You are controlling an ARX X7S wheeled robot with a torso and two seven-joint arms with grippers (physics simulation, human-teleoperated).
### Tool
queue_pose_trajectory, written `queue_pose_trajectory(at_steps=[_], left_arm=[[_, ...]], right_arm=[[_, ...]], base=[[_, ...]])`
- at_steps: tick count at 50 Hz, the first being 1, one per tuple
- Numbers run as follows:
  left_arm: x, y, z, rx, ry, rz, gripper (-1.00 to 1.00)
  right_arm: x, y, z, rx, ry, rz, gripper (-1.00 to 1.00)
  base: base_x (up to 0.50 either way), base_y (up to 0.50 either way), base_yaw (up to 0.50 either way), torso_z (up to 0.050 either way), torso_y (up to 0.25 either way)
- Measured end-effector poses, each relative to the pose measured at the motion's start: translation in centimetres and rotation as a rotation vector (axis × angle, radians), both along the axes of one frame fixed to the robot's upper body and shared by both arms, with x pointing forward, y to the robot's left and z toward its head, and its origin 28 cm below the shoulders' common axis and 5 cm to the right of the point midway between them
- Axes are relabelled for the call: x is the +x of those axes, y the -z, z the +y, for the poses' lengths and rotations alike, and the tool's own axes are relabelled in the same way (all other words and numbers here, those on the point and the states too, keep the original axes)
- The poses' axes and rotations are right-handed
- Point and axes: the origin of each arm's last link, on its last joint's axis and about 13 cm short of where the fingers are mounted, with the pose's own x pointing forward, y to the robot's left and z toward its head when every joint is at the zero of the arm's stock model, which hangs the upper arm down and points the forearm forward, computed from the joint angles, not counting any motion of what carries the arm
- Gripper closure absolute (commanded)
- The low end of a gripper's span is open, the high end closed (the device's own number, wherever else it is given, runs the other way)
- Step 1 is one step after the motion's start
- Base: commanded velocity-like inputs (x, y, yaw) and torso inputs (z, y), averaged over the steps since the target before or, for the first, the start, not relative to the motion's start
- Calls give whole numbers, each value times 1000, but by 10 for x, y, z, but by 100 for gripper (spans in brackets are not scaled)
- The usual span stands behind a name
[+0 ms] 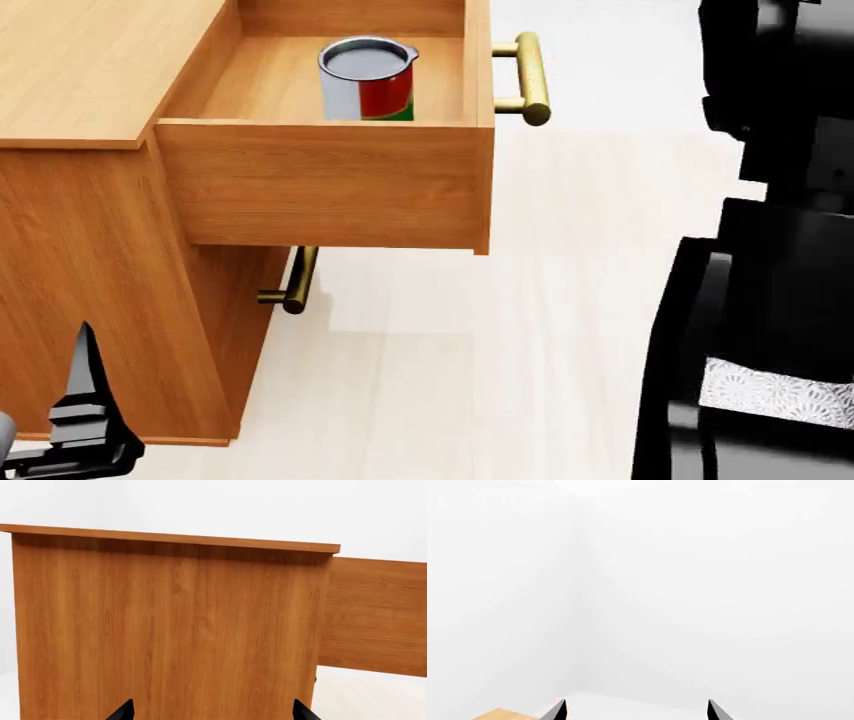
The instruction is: Put the ketchup in the top drawer of the cabinet.
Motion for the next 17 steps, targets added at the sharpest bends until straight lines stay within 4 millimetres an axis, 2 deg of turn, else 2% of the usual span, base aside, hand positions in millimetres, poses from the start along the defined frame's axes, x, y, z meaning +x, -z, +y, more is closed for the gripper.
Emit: queue_pose_trajectory(at_steps=[17], left_arm=[[0,0,0,2,2,-2,-100]], right_arm=[[-59,36,-31,43,99,-46,-100]], base=[[0,0,0,0,0]])
